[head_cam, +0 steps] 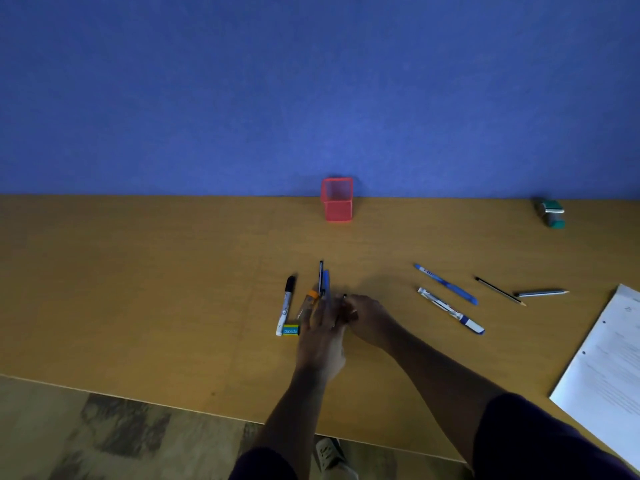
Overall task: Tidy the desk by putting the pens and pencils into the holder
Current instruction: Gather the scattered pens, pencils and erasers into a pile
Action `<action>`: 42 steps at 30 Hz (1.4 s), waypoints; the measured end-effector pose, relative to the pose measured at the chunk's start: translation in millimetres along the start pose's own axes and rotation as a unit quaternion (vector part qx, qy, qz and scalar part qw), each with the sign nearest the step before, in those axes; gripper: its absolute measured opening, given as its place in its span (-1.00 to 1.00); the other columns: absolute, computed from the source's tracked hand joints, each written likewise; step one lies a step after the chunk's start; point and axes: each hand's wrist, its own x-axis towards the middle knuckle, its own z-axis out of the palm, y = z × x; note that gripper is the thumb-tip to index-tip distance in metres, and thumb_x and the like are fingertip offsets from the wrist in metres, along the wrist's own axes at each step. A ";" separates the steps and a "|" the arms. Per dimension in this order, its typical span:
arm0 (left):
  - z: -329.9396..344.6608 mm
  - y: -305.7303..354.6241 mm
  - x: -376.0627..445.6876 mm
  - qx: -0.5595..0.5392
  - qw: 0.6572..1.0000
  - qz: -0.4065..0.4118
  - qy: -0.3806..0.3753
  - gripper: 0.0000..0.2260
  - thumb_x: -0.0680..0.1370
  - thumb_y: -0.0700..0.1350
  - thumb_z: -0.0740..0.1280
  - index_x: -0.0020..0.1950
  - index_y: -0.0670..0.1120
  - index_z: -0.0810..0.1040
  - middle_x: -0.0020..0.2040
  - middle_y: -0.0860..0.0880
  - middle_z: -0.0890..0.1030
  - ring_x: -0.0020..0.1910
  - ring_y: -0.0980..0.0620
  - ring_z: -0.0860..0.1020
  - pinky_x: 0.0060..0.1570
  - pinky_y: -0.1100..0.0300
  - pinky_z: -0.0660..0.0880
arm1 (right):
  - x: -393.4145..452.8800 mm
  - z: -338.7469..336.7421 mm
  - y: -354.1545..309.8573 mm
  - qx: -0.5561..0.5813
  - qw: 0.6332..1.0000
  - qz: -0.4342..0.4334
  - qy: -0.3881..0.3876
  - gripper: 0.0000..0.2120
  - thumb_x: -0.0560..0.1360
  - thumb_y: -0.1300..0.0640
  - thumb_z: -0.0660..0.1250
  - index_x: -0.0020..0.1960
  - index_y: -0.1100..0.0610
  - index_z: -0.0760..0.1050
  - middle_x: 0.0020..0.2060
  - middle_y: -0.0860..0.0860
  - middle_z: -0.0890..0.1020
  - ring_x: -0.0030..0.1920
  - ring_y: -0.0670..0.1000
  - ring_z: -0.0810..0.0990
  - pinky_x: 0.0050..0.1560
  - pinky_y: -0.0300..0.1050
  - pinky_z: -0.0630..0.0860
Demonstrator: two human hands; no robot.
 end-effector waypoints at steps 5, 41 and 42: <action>11.3 -16.2 -9.6 0.005 0.999 -0.037 -0.015 -0.31 0.60 -0.18 0.22 0.65 -0.12 -0.06 0.66 -0.05 -0.16 0.64 -0.10 -0.10 0.59 -0.08 -0.03 | -4.3 -0.4 -7.0 0.007 0.996 -0.072 -0.049 -0.54 0.50 0.32 0.18 0.36 0.07 0.48 0.18 0.07 0.65 0.18 0.07 0.61 0.21 0.05 0.55; -6.8 96.8 56.2 -0.025 0.987 0.154 -0.023 -0.68 0.67 0.07 0.18 0.28 -0.11 0.50 0.31 -0.07 0.45 0.22 -0.11 0.46 0.11 0.00 0.49 | -55.1 -84.2 112.2 -0.138 0.981 0.047 0.129 -0.80 0.53 0.16 0.27 0.12 0.07 0.55 0.03 0.05 0.59 -0.02 0.14 0.64 -0.07 0.03 0.60; -7.9 89.7 54.9 -0.022 0.989 0.144 -0.023 -0.70 0.66 0.04 0.21 0.27 -0.11 0.50 0.30 -0.09 0.45 0.21 -0.12 0.47 0.11 -0.01 0.49 | -50.9 -79.5 105.9 -0.134 0.983 0.041 0.121 -0.77 0.53 0.16 0.27 0.17 0.10 0.54 0.06 0.07 0.59 0.02 0.15 0.63 -0.03 0.03 0.60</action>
